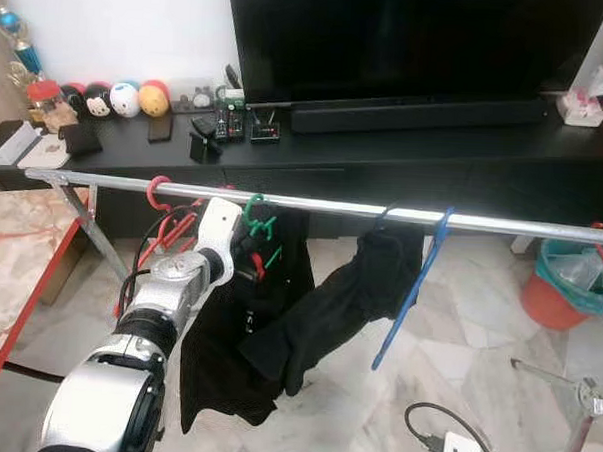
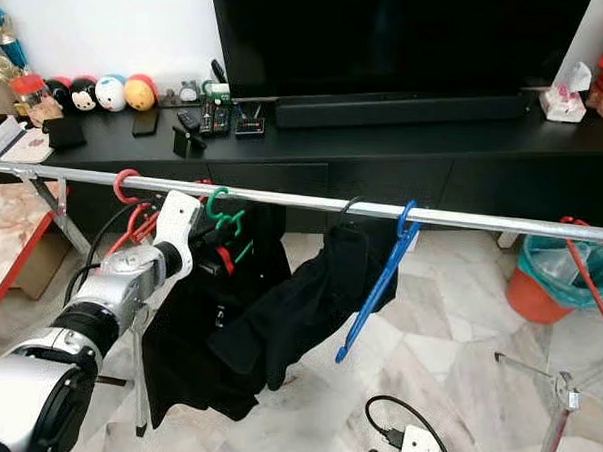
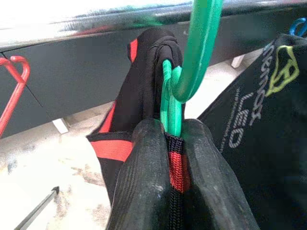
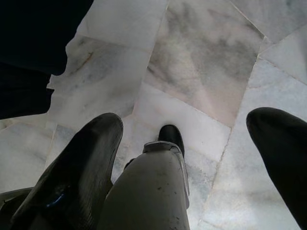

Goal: Hang hanger

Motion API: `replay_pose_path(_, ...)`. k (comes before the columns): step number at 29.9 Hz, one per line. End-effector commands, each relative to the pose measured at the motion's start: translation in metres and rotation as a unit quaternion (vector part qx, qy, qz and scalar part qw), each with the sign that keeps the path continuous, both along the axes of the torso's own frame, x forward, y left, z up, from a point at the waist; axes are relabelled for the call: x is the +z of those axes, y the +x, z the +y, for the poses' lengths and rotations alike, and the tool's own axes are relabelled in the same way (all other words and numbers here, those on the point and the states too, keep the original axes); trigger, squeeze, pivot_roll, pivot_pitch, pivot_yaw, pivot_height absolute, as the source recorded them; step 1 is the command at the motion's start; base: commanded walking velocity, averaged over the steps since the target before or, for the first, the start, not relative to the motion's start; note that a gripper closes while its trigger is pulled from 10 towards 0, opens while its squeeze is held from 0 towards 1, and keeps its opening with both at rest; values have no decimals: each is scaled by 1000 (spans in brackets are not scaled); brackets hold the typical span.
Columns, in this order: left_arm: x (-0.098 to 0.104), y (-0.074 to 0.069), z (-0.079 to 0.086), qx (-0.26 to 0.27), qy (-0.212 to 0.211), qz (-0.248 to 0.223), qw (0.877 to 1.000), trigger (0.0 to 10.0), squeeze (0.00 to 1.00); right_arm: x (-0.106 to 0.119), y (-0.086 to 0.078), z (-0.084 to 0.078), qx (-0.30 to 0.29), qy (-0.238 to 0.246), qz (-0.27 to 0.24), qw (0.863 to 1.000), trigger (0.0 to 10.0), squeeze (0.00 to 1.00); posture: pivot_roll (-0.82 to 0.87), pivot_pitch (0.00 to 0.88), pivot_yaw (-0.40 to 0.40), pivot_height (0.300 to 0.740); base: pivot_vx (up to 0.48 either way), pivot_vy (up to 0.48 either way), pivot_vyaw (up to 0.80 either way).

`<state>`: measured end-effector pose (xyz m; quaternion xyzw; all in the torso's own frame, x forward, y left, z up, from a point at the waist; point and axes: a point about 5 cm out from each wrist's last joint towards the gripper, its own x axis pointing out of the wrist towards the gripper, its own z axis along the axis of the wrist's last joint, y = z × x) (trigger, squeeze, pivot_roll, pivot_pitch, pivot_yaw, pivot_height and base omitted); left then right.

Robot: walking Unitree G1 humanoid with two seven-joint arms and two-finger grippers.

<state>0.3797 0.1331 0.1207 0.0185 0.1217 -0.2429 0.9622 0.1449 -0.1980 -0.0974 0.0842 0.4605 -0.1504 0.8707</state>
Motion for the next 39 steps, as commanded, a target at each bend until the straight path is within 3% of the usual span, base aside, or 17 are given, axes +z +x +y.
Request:
replay_pose_path(1, 13, 7, 0, 14, 1, -23, 1000, 10000, 0, 0, 1, 2, -7, 3, -6, 1000, 10000, 0, -69, 29, 110, 740, 0, 0, 0)
replay_pose_path(7, 14, 10, -7, 20, 15, -12, 1000, 10000, 0, 0, 1, 2, -7, 2, -7, 1000, 10000, 0, -76, 18, 109, 740, 0, 0, 0)
replay_pose_path(11, 5, 9, -4, 46, 40, 12, 998, 10000, 0, 0, 1, 2, -5, 2, -8, 1000, 10000, 0, -78, 11, 109, 740, 0, 0, 0)
replay_pose_path(23, -22, -2, 3, 74, 52, 54, 994, 10000, 0, 0, -1, 4, -3, 3, -7, 1000, 10000, 0, -82, 3, 112, 740, 0, 0, 0)
replay_pose_path(27, -5, 6, 1, 94, 22, 18, 995, 10000, 0, -1, -2, 4, -3, 5, -8, 1000, 10000, 0, -95, 3, 115, 740, 0, 0, 0)
replay_pose_path(35, 17, 15, -5, 85, 6, -11, 996, 10000, 0, -1, -4, 2, -6, 3, -12, 1000, 10000, 0, -118, 14, 123, 740, 0, 0, 0)
replay_pose_path(39, 17, 16, -8, 82, 14, -7, 996, 10000, 0, -1, -6, 1, -5, 1, -9, 1000, 10000, 0, -121, 23, 123, 740, 0, 0, 0)
